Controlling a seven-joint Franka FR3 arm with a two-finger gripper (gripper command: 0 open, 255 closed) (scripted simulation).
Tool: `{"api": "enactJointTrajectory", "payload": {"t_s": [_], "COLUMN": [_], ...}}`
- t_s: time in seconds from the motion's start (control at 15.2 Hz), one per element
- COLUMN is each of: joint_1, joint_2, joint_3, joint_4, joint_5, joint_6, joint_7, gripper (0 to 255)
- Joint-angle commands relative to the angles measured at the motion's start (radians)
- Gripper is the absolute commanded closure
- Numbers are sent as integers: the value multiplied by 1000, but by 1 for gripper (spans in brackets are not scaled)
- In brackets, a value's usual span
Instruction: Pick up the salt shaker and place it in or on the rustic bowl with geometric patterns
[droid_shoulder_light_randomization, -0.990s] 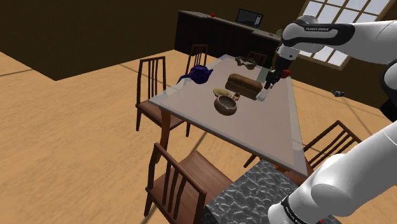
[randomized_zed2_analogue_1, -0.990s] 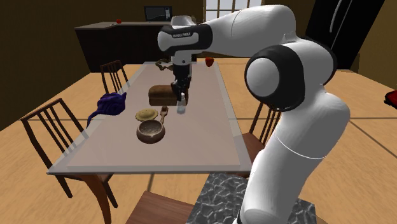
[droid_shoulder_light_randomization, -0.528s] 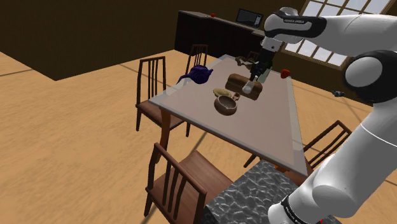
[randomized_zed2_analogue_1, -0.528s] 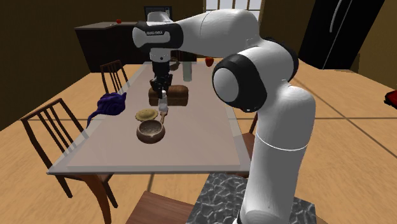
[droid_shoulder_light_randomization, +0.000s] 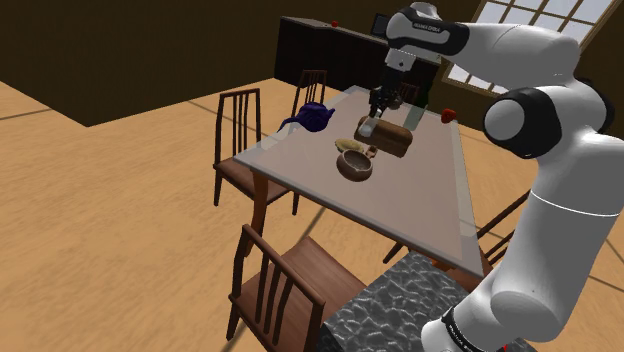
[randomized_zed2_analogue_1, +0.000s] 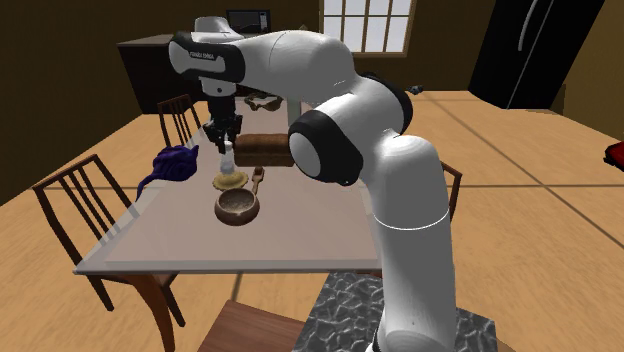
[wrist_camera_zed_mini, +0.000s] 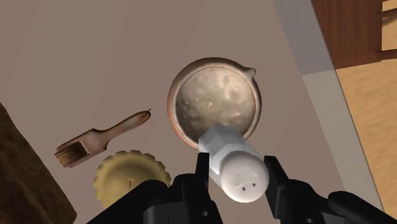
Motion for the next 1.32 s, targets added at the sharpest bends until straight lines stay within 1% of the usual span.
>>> {"api": "enactJointTrajectory", "payload": {"t_s": [0.0, 0.73, 1.12, 1.25], "joint_1": [1, 19, 23, 23], "joint_2": [9, -3, 4, 5], "joint_3": [2, 6, 10, 10], "joint_4": [-13, -178, -250, -254], "joint_5": [4, 2, 9, 9], "joint_6": [22, 174, 251, 257], "joint_7": [0, -12, -22, -23], "gripper": [255, 255, 255, 255]}}
